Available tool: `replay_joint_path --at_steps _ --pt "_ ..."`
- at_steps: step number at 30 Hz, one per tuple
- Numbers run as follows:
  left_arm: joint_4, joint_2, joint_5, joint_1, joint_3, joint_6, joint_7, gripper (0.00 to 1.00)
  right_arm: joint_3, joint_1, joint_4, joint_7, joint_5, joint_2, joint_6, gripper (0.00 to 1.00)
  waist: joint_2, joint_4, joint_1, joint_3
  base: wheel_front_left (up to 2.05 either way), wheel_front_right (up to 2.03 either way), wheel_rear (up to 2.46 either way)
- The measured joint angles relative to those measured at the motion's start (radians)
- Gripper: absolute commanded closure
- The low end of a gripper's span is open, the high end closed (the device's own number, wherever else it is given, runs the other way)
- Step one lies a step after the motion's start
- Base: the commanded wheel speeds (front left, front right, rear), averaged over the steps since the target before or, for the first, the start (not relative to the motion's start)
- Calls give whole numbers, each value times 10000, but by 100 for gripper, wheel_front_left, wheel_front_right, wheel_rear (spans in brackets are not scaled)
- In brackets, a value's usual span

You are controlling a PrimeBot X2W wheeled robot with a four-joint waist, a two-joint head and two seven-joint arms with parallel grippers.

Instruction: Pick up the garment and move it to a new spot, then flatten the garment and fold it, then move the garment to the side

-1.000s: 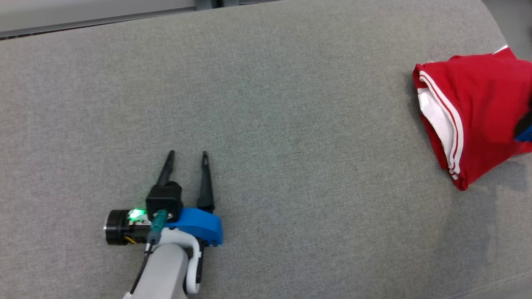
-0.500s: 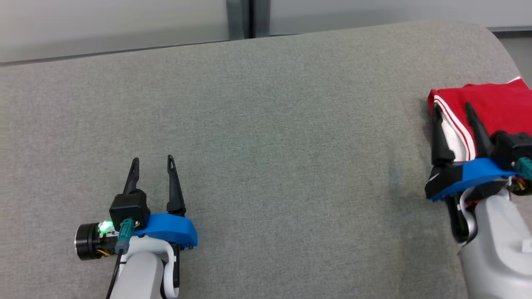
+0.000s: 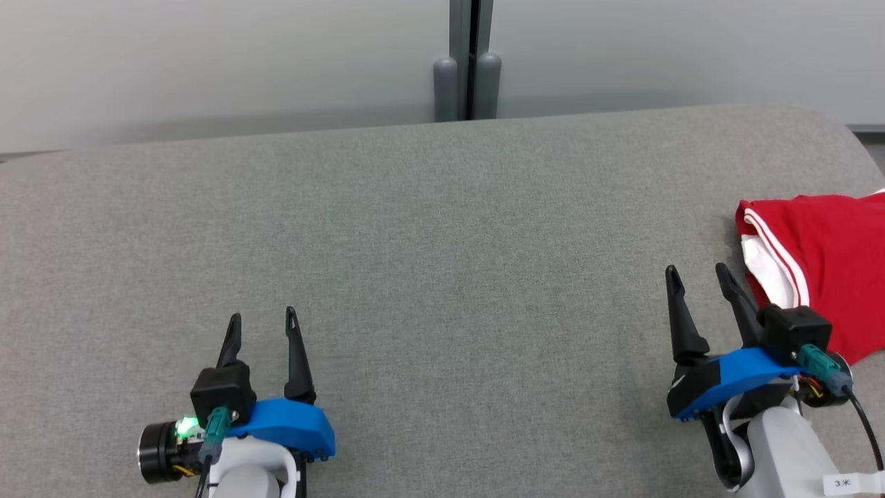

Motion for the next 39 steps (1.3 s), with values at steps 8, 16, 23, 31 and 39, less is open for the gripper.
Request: replay_joint_path --at_steps 8,16,23,31,39 --pt "163 -2 -96 673 280 -90 0 0 40 623 17 0 -21 113 -2 0 0 96 -1 -819 0 0 0" --pt "54 -2 -336 980 531 -405 0 0 272 852 -102 0 360 130 -2 0 -1 179 0 -1252 0 0 0" --pt "211 -2 -360 1299 541 -527 50 100 309 1080 163 48 458 180 -2 100 -1 225 1 -1312 0 0 0" --pt "244 -4 -1691 1466 819 -765 499 100 136 1222 157 518 1848 221 -2 100 -1 243 1 -1324 0 0 0" --pt "-35 -4 -3076 1464 1001 -1022 821 100 102 1406 -215 836 3306 221 -2 100 -1 262 1 -1333 0 0 0"
